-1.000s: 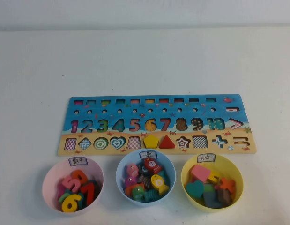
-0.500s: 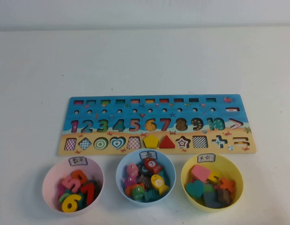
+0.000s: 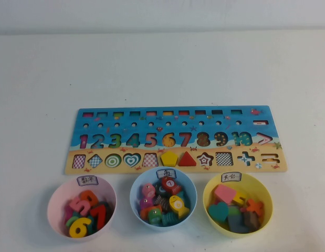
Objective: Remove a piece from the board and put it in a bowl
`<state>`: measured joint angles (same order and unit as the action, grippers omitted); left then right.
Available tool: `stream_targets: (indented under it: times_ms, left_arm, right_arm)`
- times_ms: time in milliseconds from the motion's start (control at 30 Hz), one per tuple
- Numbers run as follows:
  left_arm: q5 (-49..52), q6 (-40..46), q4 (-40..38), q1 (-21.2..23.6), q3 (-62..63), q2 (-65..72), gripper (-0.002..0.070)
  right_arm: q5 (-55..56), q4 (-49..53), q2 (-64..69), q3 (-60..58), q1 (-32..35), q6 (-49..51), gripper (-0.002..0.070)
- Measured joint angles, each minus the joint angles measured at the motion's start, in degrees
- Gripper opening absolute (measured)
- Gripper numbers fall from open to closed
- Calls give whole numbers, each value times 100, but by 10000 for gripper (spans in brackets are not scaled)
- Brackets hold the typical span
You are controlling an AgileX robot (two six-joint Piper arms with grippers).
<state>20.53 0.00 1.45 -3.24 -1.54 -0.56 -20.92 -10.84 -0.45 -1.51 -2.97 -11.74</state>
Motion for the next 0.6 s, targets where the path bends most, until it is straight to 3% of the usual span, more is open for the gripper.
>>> stream_targets:
  times_ms: [600]
  left_arm:
    - [-212, -30, -12, 0, 0, 0, -4]
  right_arm:
    - [0, 0, 0, 0, 0, 0, -17]
